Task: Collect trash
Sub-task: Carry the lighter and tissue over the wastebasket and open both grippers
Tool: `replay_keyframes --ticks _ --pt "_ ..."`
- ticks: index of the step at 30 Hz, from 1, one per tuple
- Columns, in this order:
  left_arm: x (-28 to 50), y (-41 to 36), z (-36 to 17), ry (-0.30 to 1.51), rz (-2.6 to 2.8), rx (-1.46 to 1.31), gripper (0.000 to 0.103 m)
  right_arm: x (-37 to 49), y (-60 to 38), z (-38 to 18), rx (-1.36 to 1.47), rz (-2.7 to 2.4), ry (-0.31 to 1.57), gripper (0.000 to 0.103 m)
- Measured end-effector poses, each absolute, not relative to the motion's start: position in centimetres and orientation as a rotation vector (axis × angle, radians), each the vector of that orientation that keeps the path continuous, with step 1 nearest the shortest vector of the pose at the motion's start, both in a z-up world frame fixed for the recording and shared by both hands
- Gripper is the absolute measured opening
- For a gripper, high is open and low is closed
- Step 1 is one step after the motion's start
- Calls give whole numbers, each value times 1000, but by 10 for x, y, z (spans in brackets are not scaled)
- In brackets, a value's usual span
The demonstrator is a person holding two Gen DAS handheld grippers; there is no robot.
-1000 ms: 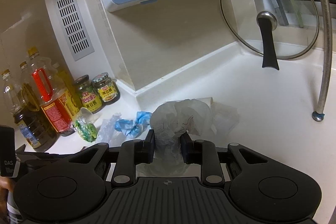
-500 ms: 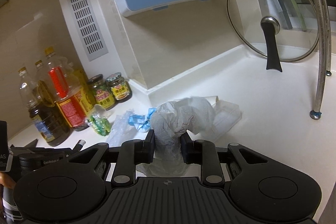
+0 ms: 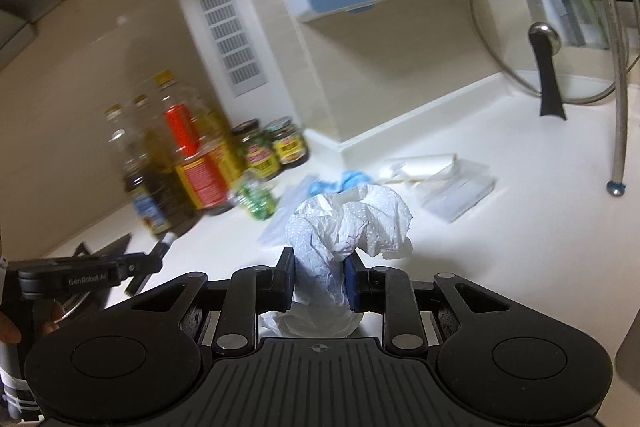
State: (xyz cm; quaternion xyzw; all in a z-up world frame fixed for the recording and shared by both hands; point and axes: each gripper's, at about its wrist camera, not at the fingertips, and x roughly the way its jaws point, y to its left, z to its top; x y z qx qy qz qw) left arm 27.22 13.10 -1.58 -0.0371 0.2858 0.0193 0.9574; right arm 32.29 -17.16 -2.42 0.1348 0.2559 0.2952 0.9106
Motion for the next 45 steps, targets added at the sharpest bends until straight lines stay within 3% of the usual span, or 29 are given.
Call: replay_keyframes --ticks 17,31,45 --pt "175 80 -50 673 46 -175 19 247 -156 -70 164 812 717 26" --pt "152 61 -116 797 72 -246 19 233 -145 -154 -3 841 908 26" --pt "150 66 -164 874 122 -294 19 250 -133 -209 -82 827 981 26"
